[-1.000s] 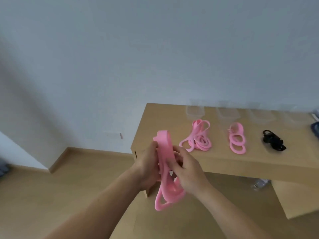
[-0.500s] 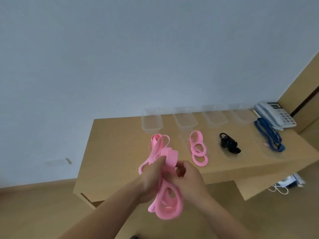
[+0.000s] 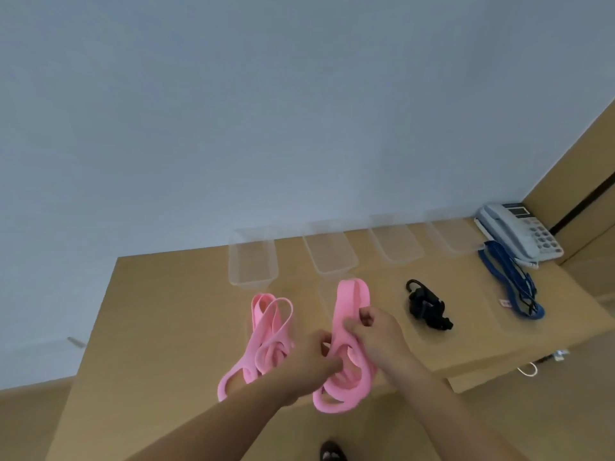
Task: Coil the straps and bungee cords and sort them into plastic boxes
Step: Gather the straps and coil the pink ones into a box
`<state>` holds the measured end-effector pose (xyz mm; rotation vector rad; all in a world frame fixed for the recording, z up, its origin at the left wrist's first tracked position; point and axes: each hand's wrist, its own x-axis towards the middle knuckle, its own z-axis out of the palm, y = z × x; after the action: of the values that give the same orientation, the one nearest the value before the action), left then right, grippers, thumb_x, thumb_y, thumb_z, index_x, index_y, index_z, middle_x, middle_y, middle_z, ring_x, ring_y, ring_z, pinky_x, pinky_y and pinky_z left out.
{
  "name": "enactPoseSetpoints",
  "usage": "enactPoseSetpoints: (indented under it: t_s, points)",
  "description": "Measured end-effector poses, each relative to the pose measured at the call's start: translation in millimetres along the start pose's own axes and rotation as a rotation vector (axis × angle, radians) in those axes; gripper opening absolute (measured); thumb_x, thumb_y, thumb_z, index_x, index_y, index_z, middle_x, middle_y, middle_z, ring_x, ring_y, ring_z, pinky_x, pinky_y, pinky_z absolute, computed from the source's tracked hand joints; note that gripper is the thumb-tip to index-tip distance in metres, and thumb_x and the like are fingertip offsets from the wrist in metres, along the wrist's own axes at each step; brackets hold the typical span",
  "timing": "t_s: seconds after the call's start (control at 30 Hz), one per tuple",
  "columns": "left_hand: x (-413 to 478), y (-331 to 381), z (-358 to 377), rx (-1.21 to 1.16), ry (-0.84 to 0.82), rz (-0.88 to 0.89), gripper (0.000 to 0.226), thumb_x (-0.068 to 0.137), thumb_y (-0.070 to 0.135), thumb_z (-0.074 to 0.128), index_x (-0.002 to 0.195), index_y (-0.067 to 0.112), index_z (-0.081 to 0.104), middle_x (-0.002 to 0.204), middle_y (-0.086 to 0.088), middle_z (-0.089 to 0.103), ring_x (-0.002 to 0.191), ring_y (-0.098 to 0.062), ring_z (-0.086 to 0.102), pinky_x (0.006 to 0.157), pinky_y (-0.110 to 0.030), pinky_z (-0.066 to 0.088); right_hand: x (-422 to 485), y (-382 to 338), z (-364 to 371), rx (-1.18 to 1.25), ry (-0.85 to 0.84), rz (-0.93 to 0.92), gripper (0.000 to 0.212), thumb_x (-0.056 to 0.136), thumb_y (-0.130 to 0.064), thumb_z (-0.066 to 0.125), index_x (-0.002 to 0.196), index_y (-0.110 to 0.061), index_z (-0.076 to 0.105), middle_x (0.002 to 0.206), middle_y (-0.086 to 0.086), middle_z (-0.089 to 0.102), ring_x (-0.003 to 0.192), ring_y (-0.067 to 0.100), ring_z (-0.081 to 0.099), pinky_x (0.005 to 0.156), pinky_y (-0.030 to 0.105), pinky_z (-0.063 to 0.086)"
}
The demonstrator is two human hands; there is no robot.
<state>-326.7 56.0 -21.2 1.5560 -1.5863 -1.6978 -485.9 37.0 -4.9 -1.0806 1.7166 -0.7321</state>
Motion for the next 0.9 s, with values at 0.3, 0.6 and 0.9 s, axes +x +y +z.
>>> enactPoseSetpoints:
  t_s: [0.3, 0.6, 0.9]
  points:
    - [85, 22, 19, 0.183, 0.29, -0.138, 0.038, 0.093, 0.029, 0.057, 0.13, 0.019, 0.054, 0.097, 0.011, 0.066, 0.073, -0.001, 0.06, 0.059, -0.014, 0.047, 105, 10, -20, -0.089, -0.136, 0.023, 0.016, 0.09, -0.018, 0.061, 0.105, -0.016, 0.067, 0.088, 0.002, 0.073, 0.08, 0.021, 0.071, 0.077, 0.044, 0.058]
    - [95, 1, 49, 0.725, 0.224, -0.151, 0.058, 0.096, 0.029, 0.044, 0.153, 0.026, 0.029, 0.149, 0.001, 0.039, 0.126, -0.023, 0.042, 0.105, -0.034, 0.037, 118, 38, -16, -0.611, -0.087, -0.222, 0.07, 0.087, -0.053, 0.06, 0.142, -0.017, 0.036, 0.126, 0.004, 0.052, 0.106, 0.021, 0.057, 0.079, 0.033, 0.051]
    - [81, 12, 46, 0.747, 0.24, -0.199, 0.049, 0.1, 0.036, 0.041, 0.148, 0.025, 0.036, 0.148, -0.001, 0.038, 0.129, -0.026, 0.04, 0.108, -0.04, 0.034, 121, 42, -30, -0.718, -0.169, -0.256, 0.037, 0.093, -0.04, 0.059, 0.114, -0.01, 0.053, 0.107, 0.004, 0.05, 0.084, 0.023, 0.061, 0.072, 0.039, 0.053]
